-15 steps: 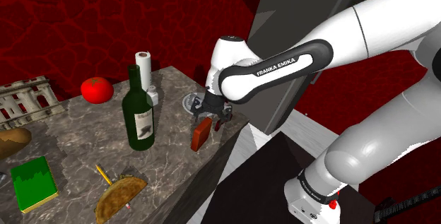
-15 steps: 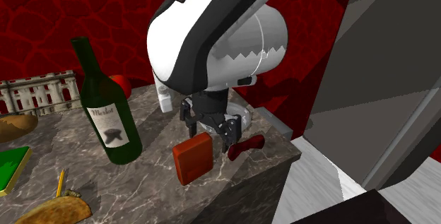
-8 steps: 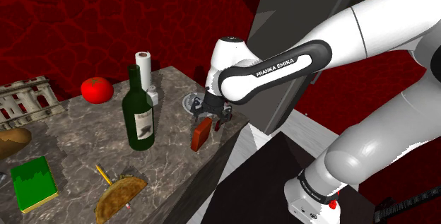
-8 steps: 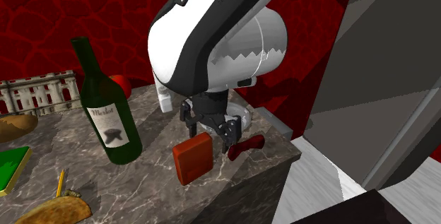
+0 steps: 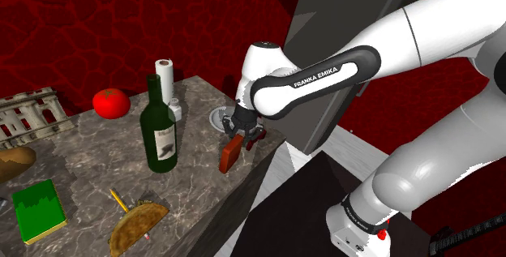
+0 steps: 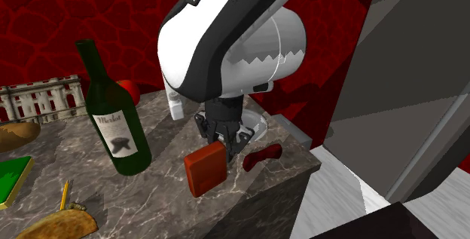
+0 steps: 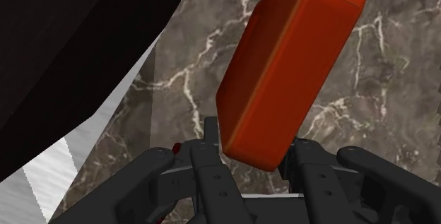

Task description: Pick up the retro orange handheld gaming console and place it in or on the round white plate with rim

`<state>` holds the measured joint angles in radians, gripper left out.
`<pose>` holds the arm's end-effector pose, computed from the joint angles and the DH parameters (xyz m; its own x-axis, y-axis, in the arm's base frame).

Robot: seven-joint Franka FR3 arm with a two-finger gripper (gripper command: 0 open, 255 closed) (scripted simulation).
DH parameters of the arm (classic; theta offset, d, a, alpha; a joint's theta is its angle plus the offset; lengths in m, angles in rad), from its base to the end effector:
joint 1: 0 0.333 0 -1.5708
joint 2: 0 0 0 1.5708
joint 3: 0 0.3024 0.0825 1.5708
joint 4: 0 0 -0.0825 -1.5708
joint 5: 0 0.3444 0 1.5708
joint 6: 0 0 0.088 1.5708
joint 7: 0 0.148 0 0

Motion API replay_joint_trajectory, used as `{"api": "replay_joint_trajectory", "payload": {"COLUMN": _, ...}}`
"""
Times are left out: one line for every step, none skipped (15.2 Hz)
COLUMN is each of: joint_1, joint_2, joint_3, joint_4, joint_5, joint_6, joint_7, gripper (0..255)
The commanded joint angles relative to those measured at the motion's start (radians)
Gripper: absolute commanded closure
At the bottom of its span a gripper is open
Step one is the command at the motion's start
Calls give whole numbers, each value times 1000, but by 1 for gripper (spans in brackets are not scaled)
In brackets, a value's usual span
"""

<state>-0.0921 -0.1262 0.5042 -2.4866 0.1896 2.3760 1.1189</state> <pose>0.3972 0.1781 0.3036 0.6618 -0.7470 -0.0638 -0.7495 -0.6614 -0.0303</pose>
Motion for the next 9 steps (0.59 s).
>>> {"api": "replay_joint_trajectory", "payload": {"joint_1": 1, "joint_2": 1, "joint_3": 1, "joint_4": -1, "joint_5": 0, "joint_6": 0, "joint_7": 0, "gripper": 255}}
{"api": "replay_joint_trajectory", "payload": {"joint_1": 1, "joint_2": 0, "joint_3": 1, "joint_4": -1, "joint_5": 0, "joint_6": -1, "joint_7": 0, "gripper": 255}}
{"api": "replay_joint_trajectory", "payload": {"joint_1": 2, "joint_2": -11, "joint_3": -1, "joint_4": 3, "joint_5": 5, "joint_6": -16, "joint_7": -3, "gripper": 255}}
{"api": "replay_joint_trajectory", "payload": {"joint_1": 2, "joint_2": -22, "joint_3": -3, "joint_4": 9, "joint_5": 9, "joint_6": -32, "joint_7": -6, "gripper": 255}}
{"api": "replay_joint_trajectory", "payload": {"joint_1": 3, "joint_2": -33, "joint_3": -5, "joint_4": 14, "joint_5": 13, "joint_6": -47, "joint_7": -8, "gripper": 255}}
{"api": "replay_joint_trajectory", "payload": {"joint_1": 3, "joint_2": -43, "joint_3": -7, "joint_4": 20, "joint_5": 16, "joint_6": -62, "joint_7": -10, "gripper": 255}}
{"api": "replay_joint_trajectory", "payload": {"joint_1": 4, "joint_2": -53, "joint_3": -9, "joint_4": 26, "joint_5": 19, "joint_6": -78, "joint_7": -12, "gripper": 255}}
{"api": "replay_joint_trajectory", "payload": {"joint_1": 4, "joint_2": -63, "joint_3": -11, "joint_4": 32, "joint_5": 22, "joint_6": -93, "joint_7": -14, "gripper": 255}}
{"api": "replay_joint_trajectory", "payload": {"joint_1": 5, "joint_2": -72, "joint_3": -14, "joint_4": 38, "joint_5": 25, "joint_6": -108, "joint_7": -16, "gripper": 255}}
